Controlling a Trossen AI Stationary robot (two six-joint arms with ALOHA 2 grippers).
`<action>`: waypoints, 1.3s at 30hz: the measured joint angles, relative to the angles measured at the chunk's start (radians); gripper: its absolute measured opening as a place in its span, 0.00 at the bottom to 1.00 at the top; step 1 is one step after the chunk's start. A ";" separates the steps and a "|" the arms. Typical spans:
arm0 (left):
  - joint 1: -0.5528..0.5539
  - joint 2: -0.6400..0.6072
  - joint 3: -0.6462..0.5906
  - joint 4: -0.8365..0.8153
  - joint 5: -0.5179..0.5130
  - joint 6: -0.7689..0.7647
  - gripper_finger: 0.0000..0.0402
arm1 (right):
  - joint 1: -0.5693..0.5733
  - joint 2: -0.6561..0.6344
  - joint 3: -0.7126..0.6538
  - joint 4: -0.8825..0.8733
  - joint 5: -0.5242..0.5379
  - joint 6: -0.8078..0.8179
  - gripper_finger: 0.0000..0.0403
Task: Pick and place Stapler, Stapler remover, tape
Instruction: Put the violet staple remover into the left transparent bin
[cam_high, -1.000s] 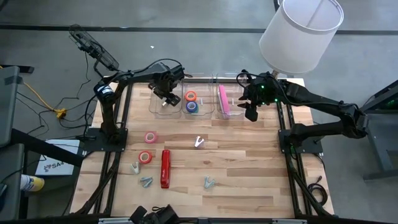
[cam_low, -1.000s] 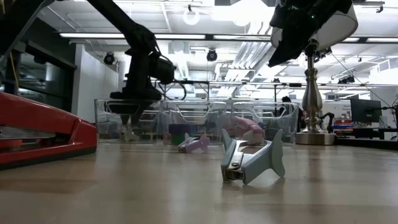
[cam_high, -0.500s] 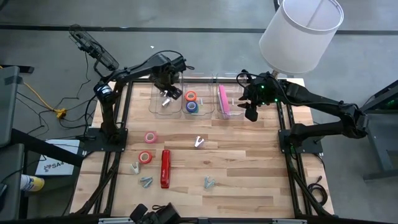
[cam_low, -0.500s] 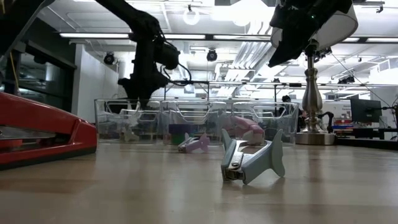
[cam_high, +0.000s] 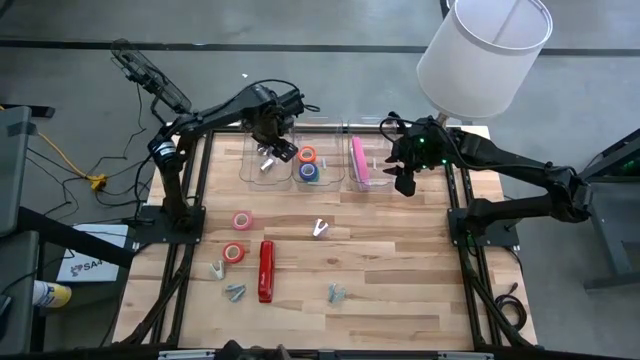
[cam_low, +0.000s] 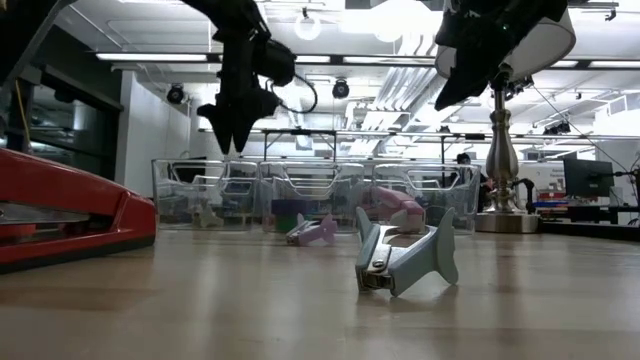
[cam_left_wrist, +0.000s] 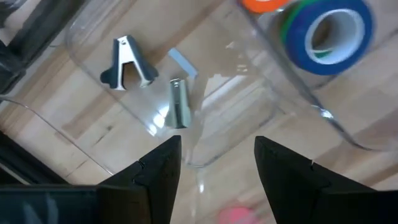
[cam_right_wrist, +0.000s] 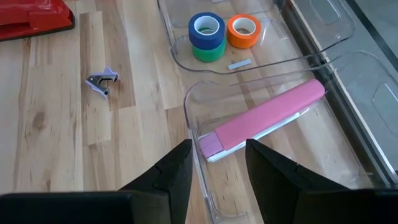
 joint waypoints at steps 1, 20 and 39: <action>-0.011 -0.008 0.000 -0.002 0.000 -0.009 0.50 | 0.000 0.000 0.000 -0.002 0.000 0.000 0.35; -0.310 -0.036 0.000 0.006 -0.011 -0.146 0.50 | 0.000 0.000 0.000 -0.011 -0.008 -0.004 0.35; -0.544 -0.023 0.000 0.150 -0.153 -0.383 0.65 | 0.000 0.000 0.000 -0.105 -0.008 0.015 0.35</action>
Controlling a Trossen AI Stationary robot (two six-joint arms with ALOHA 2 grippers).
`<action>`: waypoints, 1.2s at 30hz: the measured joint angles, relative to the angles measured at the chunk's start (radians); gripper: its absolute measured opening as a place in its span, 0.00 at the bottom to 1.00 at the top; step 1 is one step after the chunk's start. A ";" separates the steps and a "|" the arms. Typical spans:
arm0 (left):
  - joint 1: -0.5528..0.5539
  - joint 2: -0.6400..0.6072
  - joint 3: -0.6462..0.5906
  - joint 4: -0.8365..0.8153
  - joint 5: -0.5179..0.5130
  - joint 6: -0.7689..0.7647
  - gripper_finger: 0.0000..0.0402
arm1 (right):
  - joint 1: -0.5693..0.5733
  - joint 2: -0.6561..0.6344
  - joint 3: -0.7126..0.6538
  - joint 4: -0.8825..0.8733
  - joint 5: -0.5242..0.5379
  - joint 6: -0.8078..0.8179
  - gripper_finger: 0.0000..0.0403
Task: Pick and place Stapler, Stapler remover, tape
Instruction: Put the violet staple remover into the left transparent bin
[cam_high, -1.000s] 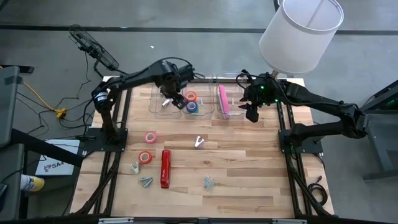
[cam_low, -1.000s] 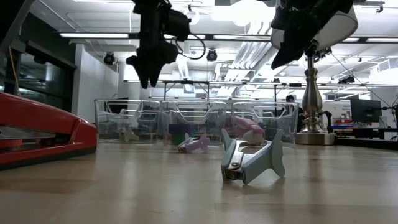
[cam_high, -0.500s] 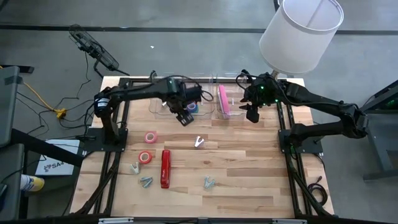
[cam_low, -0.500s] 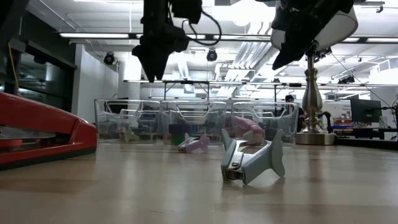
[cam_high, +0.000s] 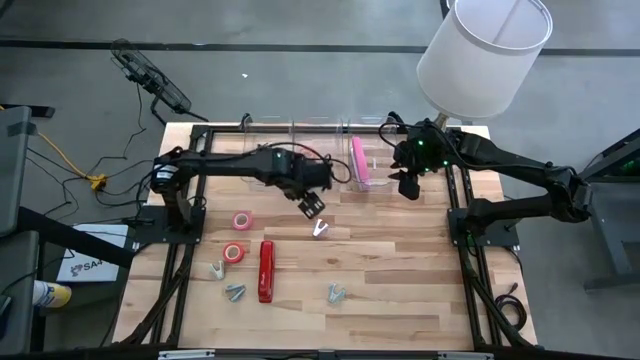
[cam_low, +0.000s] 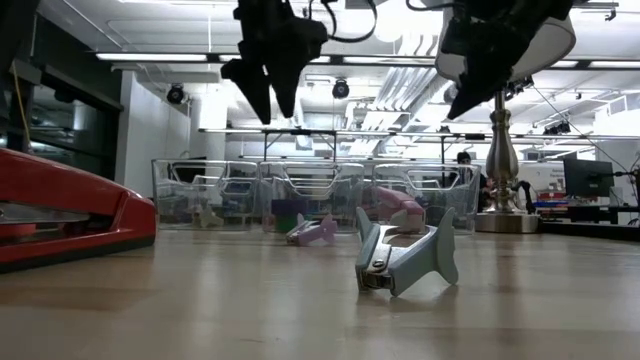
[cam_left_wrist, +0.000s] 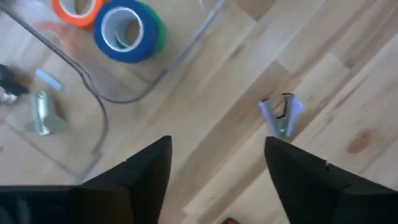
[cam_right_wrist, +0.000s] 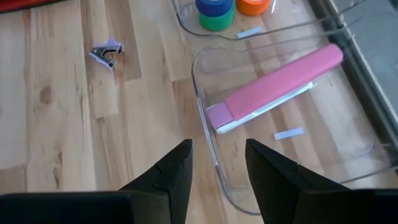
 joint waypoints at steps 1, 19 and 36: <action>-0.010 0.007 0.000 -0.001 0.000 -0.036 0.67 | 0.000 0.000 0.000 -0.004 0.000 0.008 0.35; -0.147 0.226 0.000 0.147 -0.001 -0.339 0.75 | 0.000 -0.001 0.000 -0.104 -0.025 0.034 0.35; -0.144 0.377 -0.001 0.280 0.042 -0.300 0.75 | 0.000 -0.001 0.000 -0.127 -0.059 -0.017 0.35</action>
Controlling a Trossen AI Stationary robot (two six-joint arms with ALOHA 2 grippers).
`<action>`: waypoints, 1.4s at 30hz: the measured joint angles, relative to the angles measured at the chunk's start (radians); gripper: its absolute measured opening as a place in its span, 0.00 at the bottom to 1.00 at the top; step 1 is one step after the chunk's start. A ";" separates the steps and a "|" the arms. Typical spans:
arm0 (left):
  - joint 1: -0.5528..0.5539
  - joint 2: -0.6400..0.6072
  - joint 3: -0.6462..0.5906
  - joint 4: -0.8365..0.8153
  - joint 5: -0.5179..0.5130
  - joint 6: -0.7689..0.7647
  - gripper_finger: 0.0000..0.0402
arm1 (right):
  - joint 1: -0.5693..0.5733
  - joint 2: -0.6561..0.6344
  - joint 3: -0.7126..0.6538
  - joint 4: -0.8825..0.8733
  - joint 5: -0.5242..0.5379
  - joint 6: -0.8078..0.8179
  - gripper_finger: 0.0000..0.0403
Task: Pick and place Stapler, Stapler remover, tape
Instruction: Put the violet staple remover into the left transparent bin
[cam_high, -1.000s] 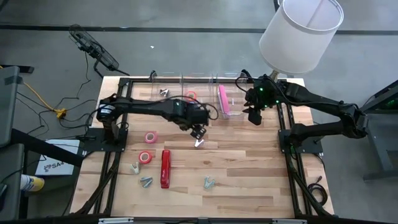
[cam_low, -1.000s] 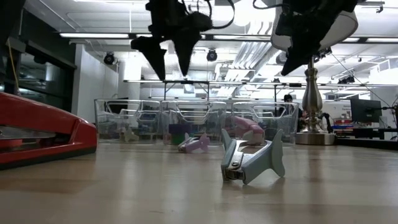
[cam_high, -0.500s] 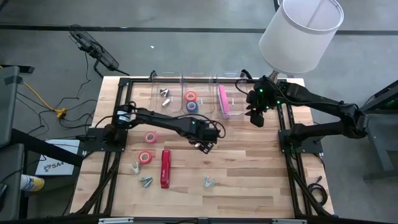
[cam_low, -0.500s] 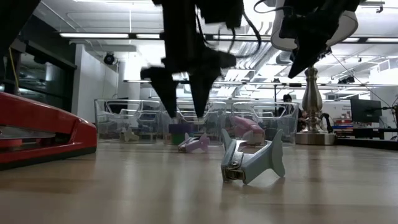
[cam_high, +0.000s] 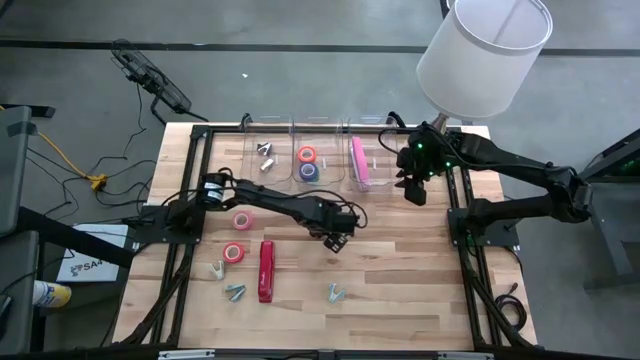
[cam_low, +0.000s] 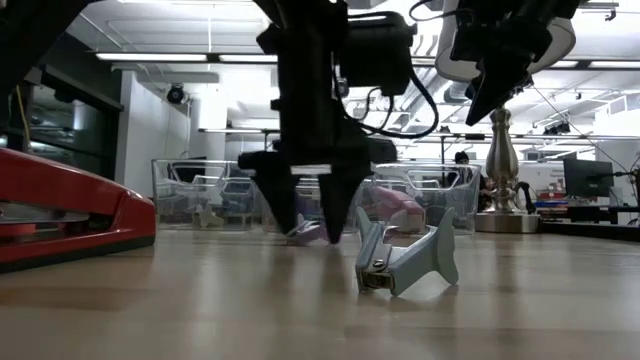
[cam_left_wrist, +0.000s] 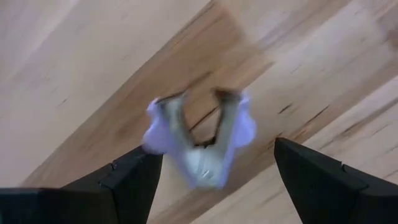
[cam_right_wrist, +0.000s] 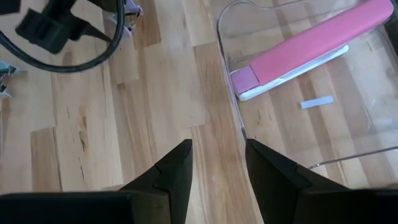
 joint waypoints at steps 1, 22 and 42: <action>0.000 0.001 0.000 0.022 -0.003 0.010 0.75 | 0.000 0.000 0.000 0.000 -0.001 -0.001 0.35; 0.014 0.000 0.001 0.096 -0.037 0.288 0.75 | 0.000 0.000 0.000 -0.014 -0.012 -0.009 0.35; 0.014 0.000 0.000 0.052 -0.044 0.390 0.75 | 0.000 0.000 0.000 -0.014 -0.012 -0.004 0.35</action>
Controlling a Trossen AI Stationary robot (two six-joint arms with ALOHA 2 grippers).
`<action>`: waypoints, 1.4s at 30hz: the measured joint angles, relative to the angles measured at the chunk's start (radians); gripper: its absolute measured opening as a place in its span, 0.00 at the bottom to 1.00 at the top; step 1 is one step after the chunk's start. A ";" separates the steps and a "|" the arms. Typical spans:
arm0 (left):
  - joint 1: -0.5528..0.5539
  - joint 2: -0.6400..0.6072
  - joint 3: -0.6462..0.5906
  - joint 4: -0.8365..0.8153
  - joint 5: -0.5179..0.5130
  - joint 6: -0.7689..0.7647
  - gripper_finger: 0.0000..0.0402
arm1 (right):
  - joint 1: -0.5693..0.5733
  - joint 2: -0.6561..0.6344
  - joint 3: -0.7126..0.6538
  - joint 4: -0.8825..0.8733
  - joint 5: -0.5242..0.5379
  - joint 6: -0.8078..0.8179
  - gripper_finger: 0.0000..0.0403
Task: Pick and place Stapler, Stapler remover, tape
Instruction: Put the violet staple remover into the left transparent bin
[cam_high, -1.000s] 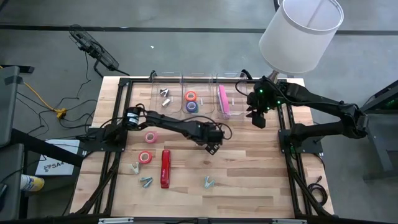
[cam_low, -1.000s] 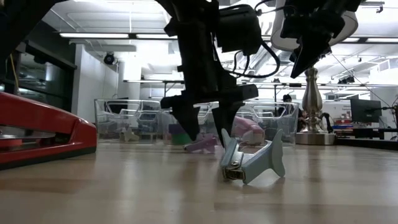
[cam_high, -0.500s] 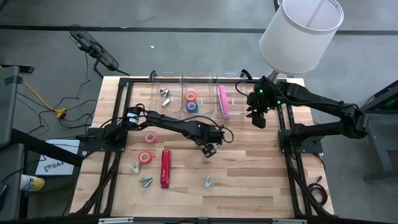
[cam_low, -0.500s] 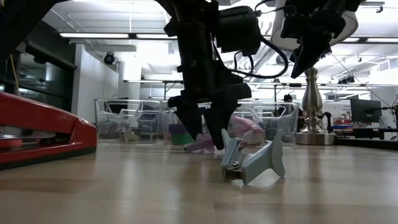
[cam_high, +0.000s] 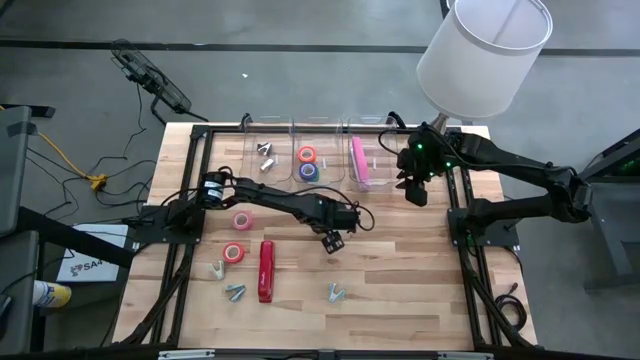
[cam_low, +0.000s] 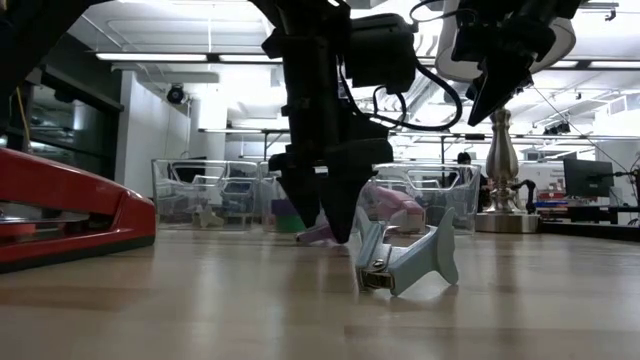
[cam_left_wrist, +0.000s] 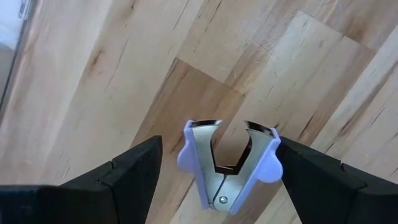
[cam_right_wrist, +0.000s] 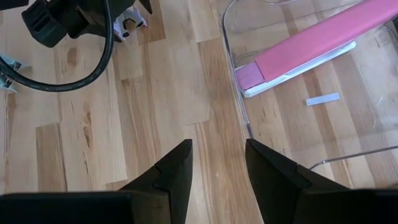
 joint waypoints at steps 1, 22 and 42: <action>0.000 0.000 0.000 0.001 0.002 0.000 0.75 | 0.000 0.000 0.000 0.000 0.000 0.000 0.35; 0.000 0.006 0.000 0.003 -0.003 -0.007 0.25 | 0.000 0.000 0.000 0.000 0.000 0.003 0.35; 0.000 0.005 0.001 -0.094 0.000 -0.064 0.21 | 0.000 0.000 0.000 0.000 0.000 0.003 0.35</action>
